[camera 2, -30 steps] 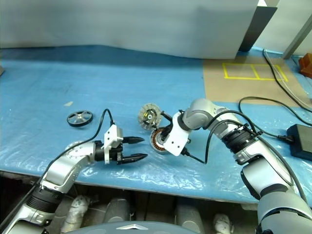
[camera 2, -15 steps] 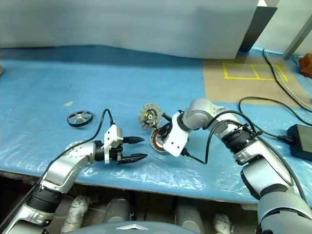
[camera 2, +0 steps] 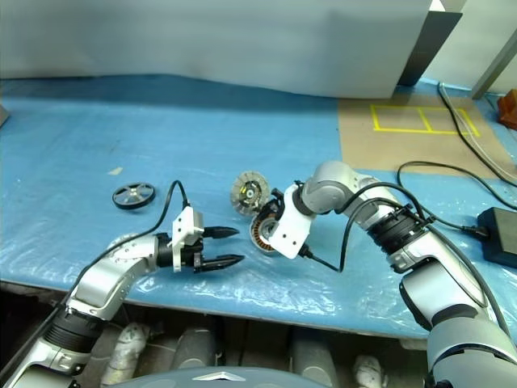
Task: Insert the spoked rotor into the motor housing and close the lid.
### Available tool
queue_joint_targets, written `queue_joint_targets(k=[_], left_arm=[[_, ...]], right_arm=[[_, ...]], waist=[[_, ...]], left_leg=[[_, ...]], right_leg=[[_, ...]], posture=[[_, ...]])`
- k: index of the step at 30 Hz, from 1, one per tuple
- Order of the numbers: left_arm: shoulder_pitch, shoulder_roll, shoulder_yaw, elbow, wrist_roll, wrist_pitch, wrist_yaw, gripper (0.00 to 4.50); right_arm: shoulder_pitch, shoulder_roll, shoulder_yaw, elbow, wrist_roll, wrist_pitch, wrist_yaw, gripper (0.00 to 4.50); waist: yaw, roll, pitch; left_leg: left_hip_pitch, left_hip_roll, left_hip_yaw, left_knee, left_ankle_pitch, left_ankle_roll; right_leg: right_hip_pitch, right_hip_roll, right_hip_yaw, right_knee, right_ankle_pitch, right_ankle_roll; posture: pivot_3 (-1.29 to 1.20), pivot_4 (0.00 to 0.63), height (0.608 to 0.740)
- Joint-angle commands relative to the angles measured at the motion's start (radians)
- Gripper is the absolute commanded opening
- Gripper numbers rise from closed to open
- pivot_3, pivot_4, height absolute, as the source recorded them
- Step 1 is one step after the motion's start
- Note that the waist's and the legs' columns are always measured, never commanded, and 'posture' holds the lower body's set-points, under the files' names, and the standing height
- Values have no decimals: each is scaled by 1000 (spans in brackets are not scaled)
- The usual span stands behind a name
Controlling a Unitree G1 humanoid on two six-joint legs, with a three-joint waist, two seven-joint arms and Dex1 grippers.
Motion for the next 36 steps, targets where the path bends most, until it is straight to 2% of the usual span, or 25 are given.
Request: queue_joint_targets(k=[1, 29, 36], left_arm=[[-9, 3, 9, -21, -9, -9, -9, 3279], [-4, 1, 6, -22, -7, -6, -5, 3279], [-2, 3, 6, -24, -7, -6, -6, 3279]], right_arm=[[-8, -4, -6, -11, -2, 1, -11, 2276], [-22, 25, 12, -11, 1, -5, -5, 2276], [-11, -8, 5, -14, -6, -11, -2, 2276]], waist=[[0, 0, 0], [-2, 0, 0], [-2, 0, 0]], left_leg=[[0, 0, 0, 0, 0, 0], [0, 0, 0, 0, 0, 0], [0, 0, 0, 0, 0, 0]], right_leg=[[0, 0, 0, 0, 0, 0], [0, 0, 0, 0, 0, 0], [0, 0, 0, 0, 0, 0]], posture=[[0, 150, 740], [0, 150, 740], [0, 150, 740]])
